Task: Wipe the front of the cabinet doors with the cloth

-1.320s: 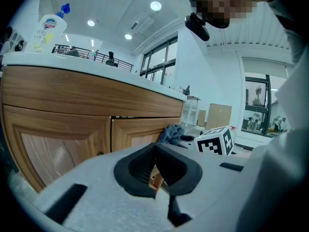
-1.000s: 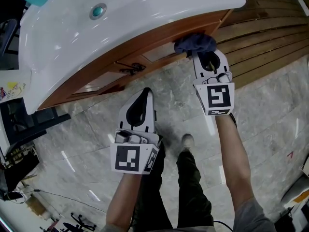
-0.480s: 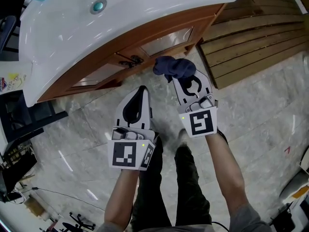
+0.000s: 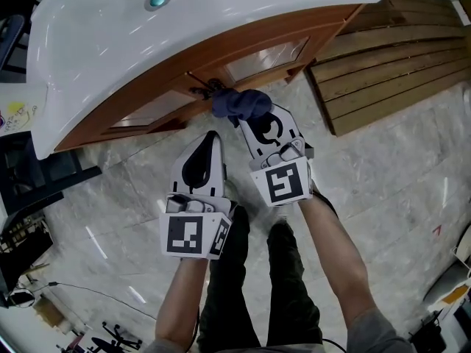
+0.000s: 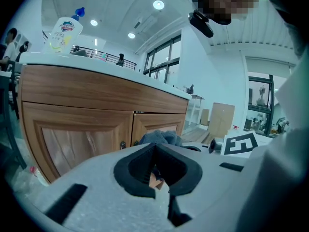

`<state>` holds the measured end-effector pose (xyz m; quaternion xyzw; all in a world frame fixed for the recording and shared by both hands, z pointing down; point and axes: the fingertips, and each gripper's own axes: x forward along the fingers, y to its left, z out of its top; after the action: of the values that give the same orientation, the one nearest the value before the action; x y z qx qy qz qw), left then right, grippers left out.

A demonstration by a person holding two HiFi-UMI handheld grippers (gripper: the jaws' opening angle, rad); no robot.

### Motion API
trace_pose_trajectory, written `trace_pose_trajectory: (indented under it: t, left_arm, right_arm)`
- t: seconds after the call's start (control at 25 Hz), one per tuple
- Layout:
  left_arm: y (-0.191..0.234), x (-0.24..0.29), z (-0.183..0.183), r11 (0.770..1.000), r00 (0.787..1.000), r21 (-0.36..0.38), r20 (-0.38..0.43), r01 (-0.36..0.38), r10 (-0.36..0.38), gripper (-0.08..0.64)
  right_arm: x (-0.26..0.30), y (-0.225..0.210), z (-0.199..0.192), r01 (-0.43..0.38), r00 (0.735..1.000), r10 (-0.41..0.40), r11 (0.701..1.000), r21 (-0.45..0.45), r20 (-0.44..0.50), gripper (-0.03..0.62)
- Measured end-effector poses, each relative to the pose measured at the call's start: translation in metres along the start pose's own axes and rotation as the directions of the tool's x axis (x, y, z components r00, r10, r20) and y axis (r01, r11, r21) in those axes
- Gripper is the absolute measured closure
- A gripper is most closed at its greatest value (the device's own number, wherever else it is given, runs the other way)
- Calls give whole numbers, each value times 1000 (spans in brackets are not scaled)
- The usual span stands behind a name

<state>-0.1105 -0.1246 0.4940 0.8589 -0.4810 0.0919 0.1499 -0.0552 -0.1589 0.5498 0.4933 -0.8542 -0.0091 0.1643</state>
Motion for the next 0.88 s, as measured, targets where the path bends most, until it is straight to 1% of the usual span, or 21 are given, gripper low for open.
trace_pose_trajectory:
  t: [0.16, 0.32, 0.52, 0.88]
  left_arm:
    - [13, -2, -9, 1000, 1000, -3, -13, -9, 9, 552]
    - [21, 0, -15, 1000, 1000, -3, -21, -9, 9, 552]
    - [22, 8, -20, 1000, 1000, -2, -27, 5, -5, 552]
    - [20, 25, -23, 1000, 1000, -5, -31, 8, -8, 552]
  right_arm:
    - [26, 5, -6, -6, 1000, 6, 1000, -8, -15, 529]
    - [45, -3, -18, 17, 999, -16, 1000, 12, -39, 529]
    - [56, -25, -30, 64, 995, -63, 998, 15, -72, 529]
    - [64, -33, -34, 70, 995, -70, 998, -10, -68, 529]
